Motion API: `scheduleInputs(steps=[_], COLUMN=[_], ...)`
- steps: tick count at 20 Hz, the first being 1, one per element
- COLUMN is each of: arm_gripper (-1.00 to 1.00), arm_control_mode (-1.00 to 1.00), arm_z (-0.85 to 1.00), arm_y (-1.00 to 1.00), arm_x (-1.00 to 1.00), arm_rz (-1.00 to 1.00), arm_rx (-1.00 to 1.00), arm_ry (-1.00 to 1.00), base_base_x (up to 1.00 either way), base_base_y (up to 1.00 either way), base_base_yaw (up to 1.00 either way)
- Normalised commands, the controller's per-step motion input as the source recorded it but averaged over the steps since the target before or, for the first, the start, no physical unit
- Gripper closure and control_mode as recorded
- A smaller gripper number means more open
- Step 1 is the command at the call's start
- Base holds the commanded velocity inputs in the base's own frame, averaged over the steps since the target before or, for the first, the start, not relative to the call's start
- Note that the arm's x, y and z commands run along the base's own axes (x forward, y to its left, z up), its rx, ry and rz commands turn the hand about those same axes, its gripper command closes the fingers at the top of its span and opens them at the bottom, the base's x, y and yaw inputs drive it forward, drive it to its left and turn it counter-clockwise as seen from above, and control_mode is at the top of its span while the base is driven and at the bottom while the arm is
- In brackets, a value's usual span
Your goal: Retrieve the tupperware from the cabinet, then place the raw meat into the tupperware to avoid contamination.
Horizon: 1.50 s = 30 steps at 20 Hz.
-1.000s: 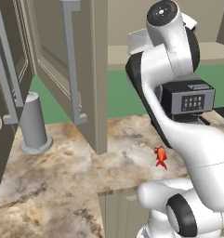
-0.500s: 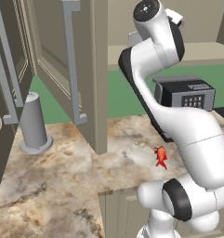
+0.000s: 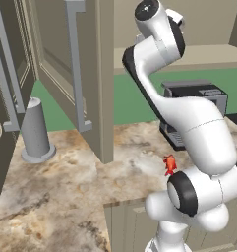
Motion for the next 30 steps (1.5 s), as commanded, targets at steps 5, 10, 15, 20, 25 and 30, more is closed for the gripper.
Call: scheduleInputs(steps=[5,10,15,20,25,30], arm_gripper=[-1.00,-1.00,-1.00,-1.00,-1.00,-1.00], arm_control_mode=[-1.00,-1.00,-1.00,-1.00,-1.00,-1.00], arm_z=[0.00,0.04,0.02,0.00,0.00,0.00], arm_y=[-0.04,-0.01,0.00,0.00,0.00,0.00], arm_x=[0.68,0.52,0.43,0.38,0.36,0.24], arm_rz=[0.00,0.00,0.00,0.00,0.00,0.00], arm_rx=[0.00,0.00,0.00,0.00,0.00,0.00], arm_ry=[0.04,0.04,0.05,0.01,0.00,0.00], base_base_x=[0.00,0.00,0.00,0.00,0.00,0.00], base_base_y=[0.00,0.00,0.00,0.00,0.00,0.00], base_base_yaw=[0.00,0.00,0.00,0.00,0.00,0.00])
